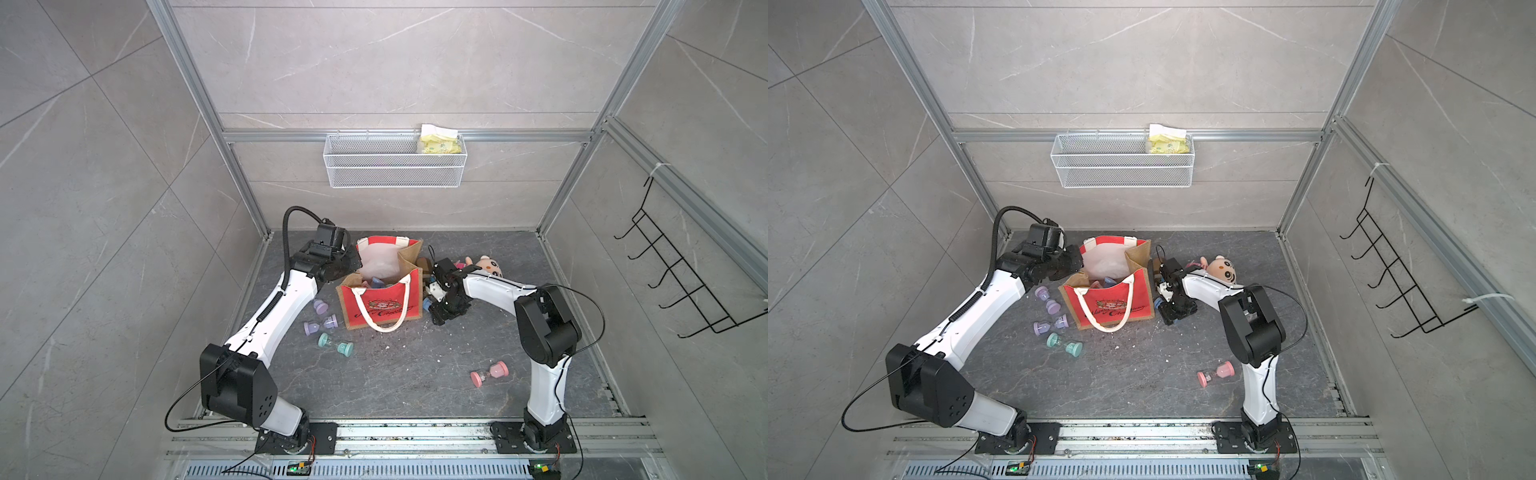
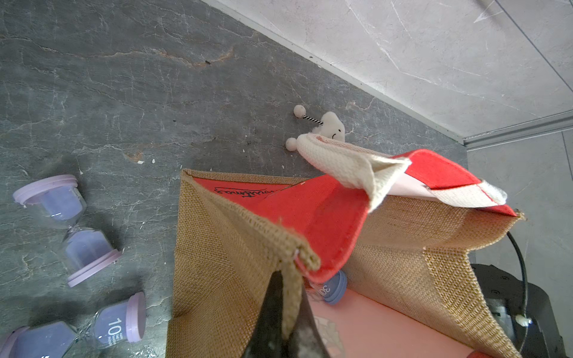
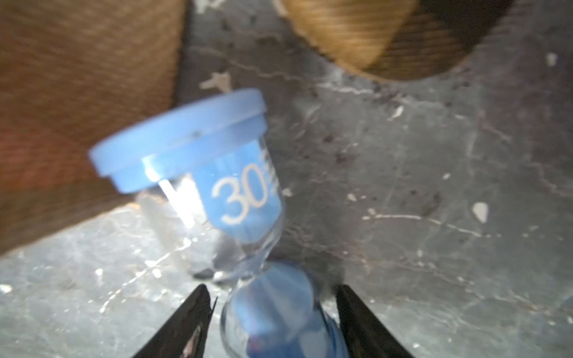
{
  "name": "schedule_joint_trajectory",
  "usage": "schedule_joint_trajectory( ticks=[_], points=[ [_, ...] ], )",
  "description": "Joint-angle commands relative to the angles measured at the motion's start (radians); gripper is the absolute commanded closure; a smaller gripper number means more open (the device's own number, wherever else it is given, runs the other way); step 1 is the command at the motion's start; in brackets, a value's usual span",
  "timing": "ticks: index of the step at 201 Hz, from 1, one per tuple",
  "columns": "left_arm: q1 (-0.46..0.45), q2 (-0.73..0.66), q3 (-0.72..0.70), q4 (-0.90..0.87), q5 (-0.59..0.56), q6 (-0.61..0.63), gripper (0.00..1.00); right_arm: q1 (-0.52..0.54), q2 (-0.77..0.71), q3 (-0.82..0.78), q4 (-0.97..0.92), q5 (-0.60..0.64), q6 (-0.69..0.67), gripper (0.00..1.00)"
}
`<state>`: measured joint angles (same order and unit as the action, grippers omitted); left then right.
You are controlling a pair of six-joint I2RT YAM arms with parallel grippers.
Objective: Put the hourglass into the canvas bag
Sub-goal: Pick up the hourglass from the center of the board.
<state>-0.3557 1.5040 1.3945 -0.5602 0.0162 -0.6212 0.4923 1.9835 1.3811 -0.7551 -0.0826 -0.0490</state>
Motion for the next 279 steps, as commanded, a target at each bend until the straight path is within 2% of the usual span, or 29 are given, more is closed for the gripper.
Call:
schedule_joint_trajectory(
  ticks=[1,18,56,83,126,231,279],
  points=[
    [-0.012,-0.034,0.016,-0.041,0.014,0.012,1.00,0.014,-0.027,-0.017,0.017,0.022,0.017,0.34],
    [-0.013,-0.033,0.016,-0.042,0.014,0.012,1.00,0.026,-0.012,-0.011,0.014,0.075,0.044,0.36],
    [-0.013,-0.037,0.016,-0.046,0.014,0.012,1.00,0.058,-0.025,-0.036,0.020,0.079,0.074,0.39],
    [-0.013,-0.041,0.013,-0.048,0.011,0.012,1.00,0.083,-0.013,-0.061,0.010,0.128,0.093,0.40],
    [-0.013,-0.037,0.015,-0.047,0.019,0.011,1.00,0.090,-0.028,-0.087,0.010,0.149,0.122,0.47],
    [-0.012,-0.045,0.022,-0.041,0.033,0.000,1.00,0.084,-0.126,-0.176,0.080,0.046,0.212,0.67],
    [-0.014,-0.048,0.018,-0.027,0.046,-0.018,1.00,0.005,-0.238,-0.245,0.103,-0.055,0.258,0.71]
  ],
)
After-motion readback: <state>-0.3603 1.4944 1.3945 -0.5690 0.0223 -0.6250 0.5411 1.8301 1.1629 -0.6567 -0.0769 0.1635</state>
